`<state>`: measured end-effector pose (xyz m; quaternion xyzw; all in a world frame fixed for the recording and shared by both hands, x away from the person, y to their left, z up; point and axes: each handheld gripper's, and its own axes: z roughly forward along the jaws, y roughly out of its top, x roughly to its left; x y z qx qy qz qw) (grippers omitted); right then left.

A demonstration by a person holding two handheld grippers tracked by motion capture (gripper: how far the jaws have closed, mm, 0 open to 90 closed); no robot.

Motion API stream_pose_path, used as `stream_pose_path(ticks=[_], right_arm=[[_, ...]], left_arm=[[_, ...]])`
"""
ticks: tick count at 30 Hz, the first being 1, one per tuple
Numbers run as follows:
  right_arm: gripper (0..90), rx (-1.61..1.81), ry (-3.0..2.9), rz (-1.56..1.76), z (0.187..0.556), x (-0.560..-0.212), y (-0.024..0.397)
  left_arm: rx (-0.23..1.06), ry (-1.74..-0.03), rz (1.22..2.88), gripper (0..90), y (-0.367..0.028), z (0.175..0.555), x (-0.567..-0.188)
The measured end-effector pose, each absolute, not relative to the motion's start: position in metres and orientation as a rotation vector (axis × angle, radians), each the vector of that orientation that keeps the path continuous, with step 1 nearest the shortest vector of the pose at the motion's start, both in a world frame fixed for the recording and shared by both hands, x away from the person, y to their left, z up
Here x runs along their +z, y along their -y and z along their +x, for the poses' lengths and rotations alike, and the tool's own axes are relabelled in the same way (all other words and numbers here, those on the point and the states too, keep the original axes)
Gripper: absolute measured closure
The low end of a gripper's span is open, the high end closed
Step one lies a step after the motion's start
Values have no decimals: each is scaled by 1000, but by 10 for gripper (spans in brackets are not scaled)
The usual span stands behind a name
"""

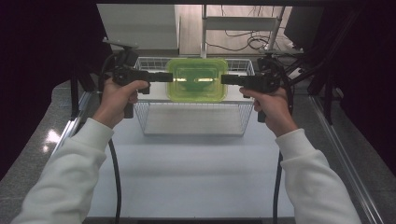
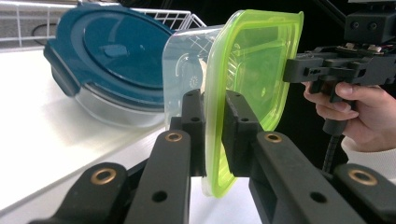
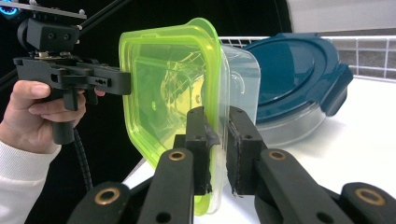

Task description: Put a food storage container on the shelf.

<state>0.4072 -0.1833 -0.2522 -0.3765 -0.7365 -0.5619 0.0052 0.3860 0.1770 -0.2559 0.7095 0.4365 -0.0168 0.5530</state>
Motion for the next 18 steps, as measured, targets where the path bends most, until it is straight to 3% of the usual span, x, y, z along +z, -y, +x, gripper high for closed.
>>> stream_pose_path(ticks=[18], right_arm=[[793, -1757, 2276, -1240, 453, -233, 174]], left_arm=[[-56, -1054, 1661, 807, -185, 436, -239]])
